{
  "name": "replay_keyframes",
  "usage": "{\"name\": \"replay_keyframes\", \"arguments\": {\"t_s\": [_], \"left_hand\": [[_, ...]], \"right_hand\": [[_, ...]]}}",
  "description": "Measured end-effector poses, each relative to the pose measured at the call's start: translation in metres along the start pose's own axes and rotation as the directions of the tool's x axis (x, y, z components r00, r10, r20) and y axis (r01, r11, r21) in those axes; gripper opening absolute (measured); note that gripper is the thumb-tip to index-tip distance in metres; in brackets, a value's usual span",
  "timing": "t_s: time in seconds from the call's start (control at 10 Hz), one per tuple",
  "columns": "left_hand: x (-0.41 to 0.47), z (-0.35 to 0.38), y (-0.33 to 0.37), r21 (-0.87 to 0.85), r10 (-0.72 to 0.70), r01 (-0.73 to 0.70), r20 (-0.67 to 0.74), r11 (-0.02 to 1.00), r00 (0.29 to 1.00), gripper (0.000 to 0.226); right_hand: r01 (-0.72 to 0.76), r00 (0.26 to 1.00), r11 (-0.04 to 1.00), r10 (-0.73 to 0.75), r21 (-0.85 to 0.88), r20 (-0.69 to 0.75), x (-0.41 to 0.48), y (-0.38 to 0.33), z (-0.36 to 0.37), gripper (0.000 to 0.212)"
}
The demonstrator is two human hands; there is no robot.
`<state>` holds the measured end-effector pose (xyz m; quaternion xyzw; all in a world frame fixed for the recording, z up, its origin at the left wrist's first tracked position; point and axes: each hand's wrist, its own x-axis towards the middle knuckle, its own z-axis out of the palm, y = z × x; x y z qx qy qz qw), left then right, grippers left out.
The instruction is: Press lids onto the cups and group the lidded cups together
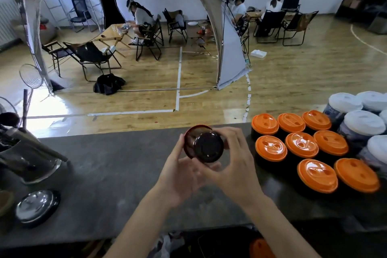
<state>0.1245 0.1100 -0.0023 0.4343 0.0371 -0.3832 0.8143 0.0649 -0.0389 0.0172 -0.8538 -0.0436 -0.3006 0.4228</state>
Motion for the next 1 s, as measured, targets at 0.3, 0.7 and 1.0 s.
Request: {"name": "replay_keyframes", "arguments": {"t_s": [0.3, 0.7, 1.0], "left_hand": [[0.026, 0.040, -0.087, 0.825, 0.369, -0.339, 0.172, 0.452, 0.913, 0.092], [0.090, 0.080, -0.154, 0.871, 0.403, -0.402, 0.272, 0.282, 0.874, 0.099], [0.092, 0.066, -0.161, 0.863, 0.399, -0.414, 0.285, 0.288, 0.872, 0.103]], "right_hand": [[-0.470, 0.880, 0.881, 0.473, 0.061, -0.049, -0.110, 0.077, -0.042, 0.080], [-0.624, 0.744, 0.777, 0.622, 0.077, -0.244, -0.138, 0.118, -0.069, 0.066], [-0.644, 0.719, 0.753, 0.655, 0.132, -0.232, -0.142, 0.120, -0.073, 0.059]]}}
